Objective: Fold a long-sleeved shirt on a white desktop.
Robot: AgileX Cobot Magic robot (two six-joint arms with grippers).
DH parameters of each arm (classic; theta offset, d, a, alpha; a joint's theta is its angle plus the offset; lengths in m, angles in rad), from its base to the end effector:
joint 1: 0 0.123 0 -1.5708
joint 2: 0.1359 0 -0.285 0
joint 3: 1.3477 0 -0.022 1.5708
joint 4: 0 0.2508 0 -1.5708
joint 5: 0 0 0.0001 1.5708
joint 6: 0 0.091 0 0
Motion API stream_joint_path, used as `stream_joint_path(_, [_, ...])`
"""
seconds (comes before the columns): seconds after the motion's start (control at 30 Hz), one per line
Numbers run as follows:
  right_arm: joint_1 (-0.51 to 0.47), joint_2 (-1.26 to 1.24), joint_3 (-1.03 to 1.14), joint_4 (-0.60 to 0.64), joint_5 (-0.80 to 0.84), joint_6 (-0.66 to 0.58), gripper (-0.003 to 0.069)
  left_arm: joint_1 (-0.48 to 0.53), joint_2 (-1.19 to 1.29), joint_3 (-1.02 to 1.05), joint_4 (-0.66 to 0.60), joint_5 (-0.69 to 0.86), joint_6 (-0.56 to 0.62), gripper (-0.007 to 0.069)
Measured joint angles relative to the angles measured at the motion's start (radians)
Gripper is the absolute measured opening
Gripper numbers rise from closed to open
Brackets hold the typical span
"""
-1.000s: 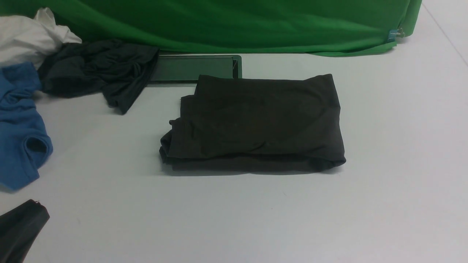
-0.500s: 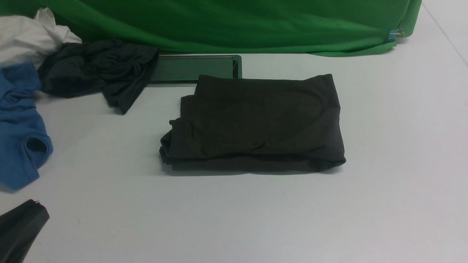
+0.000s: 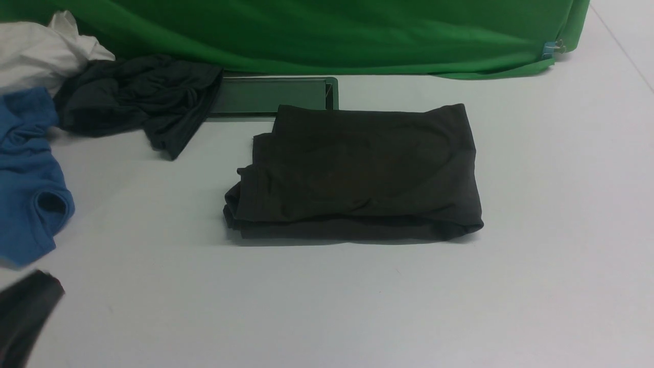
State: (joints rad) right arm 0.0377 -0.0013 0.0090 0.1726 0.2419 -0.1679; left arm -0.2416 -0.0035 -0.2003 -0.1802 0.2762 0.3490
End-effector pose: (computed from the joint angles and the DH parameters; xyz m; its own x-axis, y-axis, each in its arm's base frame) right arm 0.0554 0.0059 0.1886 -0.1581 -0.0062 -0.9874 -0.0783 0.9969 0.0063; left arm 0.0400 -0.0145 0.2553 0.0682 0.1628 -0.9843 0.2788 0.9442 0.1755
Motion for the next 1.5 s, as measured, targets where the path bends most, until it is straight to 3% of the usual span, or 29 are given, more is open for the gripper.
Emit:
stream_joint_path(0.13, [0.0, 0.0, 0.0, 0.0, 0.001, 0.0, 0.0103, 0.131, 0.0, 0.115, -0.02, -0.188, -0.017, 0.0018])
stream_joint_path(0.2, [0.0, 0.0, 0.0, 0.0, 0.001, 0.0, 0.0107, 0.193, 0.001, 0.16, -0.029, -0.209, -0.017, 0.0018])
stream_joint_path(0.37, [0.0, 0.0, 0.0, 0.0, 0.002, 0.0, 0.0115, 0.283, 0.001, 0.205, -0.042, -0.095, -0.021, 0.0018])
stream_joint_path(0.53, [0.0, -0.001, 0.0, 0.0, 0.002, 0.0, 0.0125, 0.286, 0.001, 0.207, -0.042, -0.018, -0.021, 0.0018])
stream_joint_path(1.5, [0.0, -0.001, 0.0, 0.0, 0.002, 0.0, 0.0189, 0.286, 0.001, 0.207, -0.034, -0.041, -0.021, 0.0018])
